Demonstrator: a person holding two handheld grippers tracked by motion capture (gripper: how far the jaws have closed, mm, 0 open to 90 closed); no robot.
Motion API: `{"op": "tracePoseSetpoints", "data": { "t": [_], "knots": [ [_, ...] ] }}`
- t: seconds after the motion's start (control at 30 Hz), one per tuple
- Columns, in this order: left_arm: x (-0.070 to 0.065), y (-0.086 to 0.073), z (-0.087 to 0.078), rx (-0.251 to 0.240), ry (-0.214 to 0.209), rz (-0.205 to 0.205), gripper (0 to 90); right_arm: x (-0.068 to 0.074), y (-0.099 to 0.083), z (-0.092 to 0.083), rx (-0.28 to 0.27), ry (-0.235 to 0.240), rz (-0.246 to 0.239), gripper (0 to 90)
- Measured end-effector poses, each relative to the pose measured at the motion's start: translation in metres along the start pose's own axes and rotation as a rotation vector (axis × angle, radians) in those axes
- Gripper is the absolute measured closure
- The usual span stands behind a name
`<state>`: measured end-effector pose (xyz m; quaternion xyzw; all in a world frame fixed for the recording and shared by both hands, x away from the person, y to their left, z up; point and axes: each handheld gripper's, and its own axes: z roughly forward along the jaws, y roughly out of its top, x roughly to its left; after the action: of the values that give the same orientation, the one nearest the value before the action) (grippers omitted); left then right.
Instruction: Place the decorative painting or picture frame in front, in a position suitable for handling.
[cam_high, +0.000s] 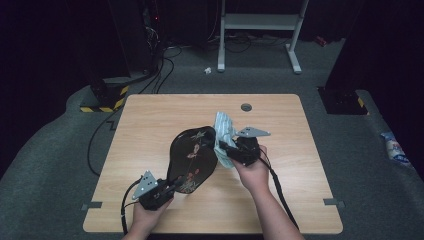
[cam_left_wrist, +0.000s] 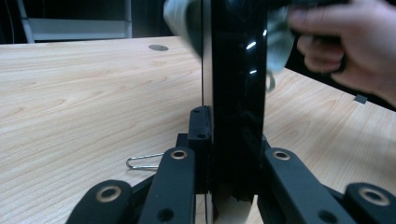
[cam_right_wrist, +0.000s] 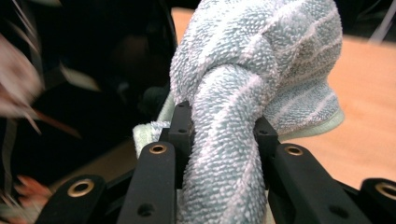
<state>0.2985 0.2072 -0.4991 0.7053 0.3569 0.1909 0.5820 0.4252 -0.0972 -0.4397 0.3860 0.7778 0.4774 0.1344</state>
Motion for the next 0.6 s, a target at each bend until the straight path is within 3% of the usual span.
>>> {"op": "tracePoseSetpoints", "data": {
  "t": [0.2,0.3,0.43,0.6],
  "knots": [
    [0.000,0.000,0.000,-0.001,-0.002,-0.004,79.9,-0.002,-0.031,0.013,0.070,-0.008,0.015,69.7],
    [0.000,0.000,0.000,0.002,-0.003,-0.004,79.9,-0.005,-0.038,0.015,0.083,-0.005,0.033,69.7],
    [0.000,0.000,0.000,0.001,-0.004,-0.010,79.9,0.001,-0.026,0.008,0.032,0.001,0.000,69.5],
    [0.001,0.000,0.000,0.006,0.000,0.001,79.9,0.013,0.008,-0.008,-0.037,-0.002,-0.083,69.3]
  ]
}}
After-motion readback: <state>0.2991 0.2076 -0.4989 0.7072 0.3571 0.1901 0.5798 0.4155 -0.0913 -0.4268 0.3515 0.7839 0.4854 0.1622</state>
